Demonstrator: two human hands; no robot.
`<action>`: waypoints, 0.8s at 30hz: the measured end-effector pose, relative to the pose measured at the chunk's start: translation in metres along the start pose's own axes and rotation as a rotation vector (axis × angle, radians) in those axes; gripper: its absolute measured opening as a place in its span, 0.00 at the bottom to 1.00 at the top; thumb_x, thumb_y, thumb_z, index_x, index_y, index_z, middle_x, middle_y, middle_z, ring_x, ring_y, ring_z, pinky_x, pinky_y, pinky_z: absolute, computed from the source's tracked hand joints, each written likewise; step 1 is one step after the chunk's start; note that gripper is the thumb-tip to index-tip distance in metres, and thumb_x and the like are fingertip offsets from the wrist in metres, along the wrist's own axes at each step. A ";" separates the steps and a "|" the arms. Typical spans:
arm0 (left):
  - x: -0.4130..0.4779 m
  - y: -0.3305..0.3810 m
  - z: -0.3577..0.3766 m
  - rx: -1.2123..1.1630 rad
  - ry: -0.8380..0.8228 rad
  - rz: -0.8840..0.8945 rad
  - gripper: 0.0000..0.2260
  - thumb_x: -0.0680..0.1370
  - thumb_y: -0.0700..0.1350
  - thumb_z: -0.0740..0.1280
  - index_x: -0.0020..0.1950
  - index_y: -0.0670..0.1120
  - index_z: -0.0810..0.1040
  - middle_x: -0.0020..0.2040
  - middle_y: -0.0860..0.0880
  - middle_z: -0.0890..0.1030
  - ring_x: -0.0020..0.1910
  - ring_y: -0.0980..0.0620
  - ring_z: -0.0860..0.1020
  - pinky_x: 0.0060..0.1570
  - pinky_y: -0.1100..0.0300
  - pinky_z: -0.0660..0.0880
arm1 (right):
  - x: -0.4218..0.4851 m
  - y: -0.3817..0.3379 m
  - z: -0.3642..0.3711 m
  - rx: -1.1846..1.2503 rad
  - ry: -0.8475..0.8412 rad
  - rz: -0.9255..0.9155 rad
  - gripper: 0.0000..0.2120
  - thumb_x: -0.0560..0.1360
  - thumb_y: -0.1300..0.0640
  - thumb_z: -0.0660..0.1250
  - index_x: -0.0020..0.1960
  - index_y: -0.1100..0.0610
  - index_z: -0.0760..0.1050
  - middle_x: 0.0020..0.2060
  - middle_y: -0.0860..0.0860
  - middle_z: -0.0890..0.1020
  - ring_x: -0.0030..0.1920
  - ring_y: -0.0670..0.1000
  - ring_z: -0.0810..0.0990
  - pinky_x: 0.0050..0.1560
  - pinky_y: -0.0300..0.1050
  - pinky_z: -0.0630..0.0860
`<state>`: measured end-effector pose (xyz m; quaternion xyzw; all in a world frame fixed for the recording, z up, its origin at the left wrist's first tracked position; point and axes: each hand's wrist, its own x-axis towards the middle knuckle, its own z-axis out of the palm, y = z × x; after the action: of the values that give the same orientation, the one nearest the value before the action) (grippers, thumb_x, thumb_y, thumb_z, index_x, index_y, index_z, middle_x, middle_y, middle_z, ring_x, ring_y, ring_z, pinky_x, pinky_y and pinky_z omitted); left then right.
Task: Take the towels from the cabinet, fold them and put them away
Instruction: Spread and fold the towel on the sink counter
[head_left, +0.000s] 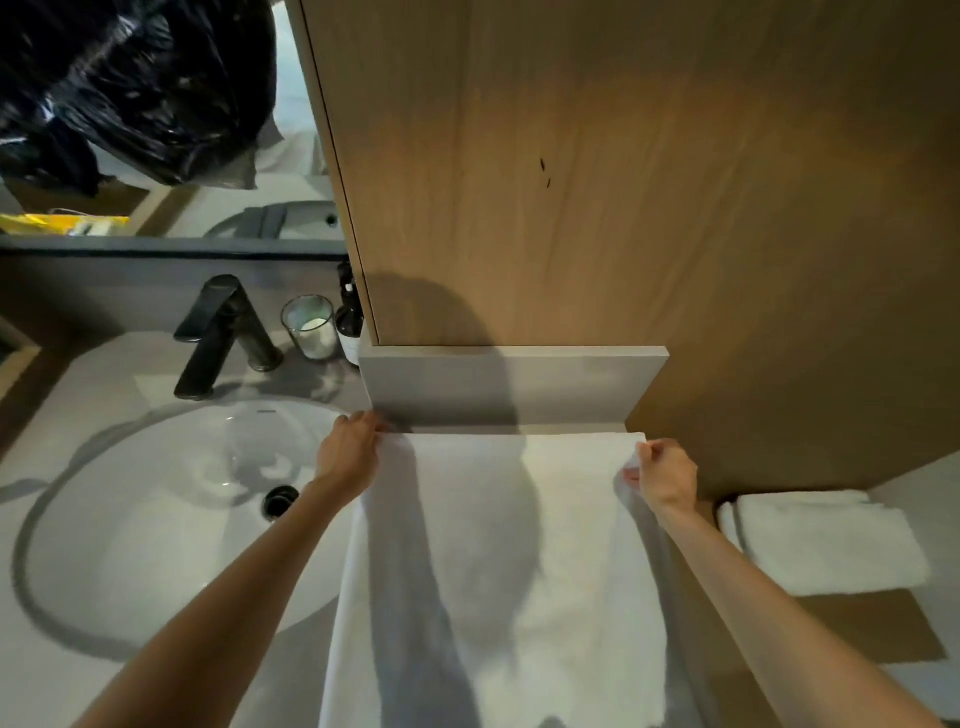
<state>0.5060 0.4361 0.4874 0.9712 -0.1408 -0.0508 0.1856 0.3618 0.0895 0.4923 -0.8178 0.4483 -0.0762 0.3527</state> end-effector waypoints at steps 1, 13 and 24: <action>0.001 0.001 0.001 -0.006 0.018 -0.024 0.12 0.79 0.37 0.59 0.58 0.45 0.79 0.56 0.44 0.79 0.55 0.41 0.74 0.46 0.48 0.75 | 0.004 -0.003 0.001 -0.006 -0.004 -0.017 0.13 0.81 0.56 0.61 0.55 0.65 0.77 0.53 0.65 0.81 0.56 0.63 0.79 0.54 0.51 0.74; -0.015 0.028 0.006 -0.069 0.330 -0.165 0.07 0.74 0.36 0.67 0.51 0.42 0.77 0.54 0.44 0.76 0.54 0.42 0.73 0.42 0.48 0.75 | -0.023 -0.020 0.003 0.010 0.120 -0.357 0.14 0.79 0.60 0.62 0.64 0.57 0.67 0.63 0.54 0.69 0.54 0.59 0.77 0.50 0.51 0.72; -0.065 0.089 0.088 0.125 -0.082 0.174 0.26 0.80 0.58 0.39 0.78 0.56 0.51 0.78 0.53 0.45 0.78 0.47 0.42 0.74 0.45 0.36 | -0.067 -0.006 0.105 -0.299 -0.220 -0.773 0.25 0.83 0.49 0.42 0.74 0.52 0.65 0.75 0.51 0.64 0.75 0.56 0.61 0.73 0.62 0.56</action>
<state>0.4083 0.3451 0.4419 0.9620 -0.2352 -0.0654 0.1225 0.3728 0.1978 0.4311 -0.9711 0.0745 -0.0494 0.2213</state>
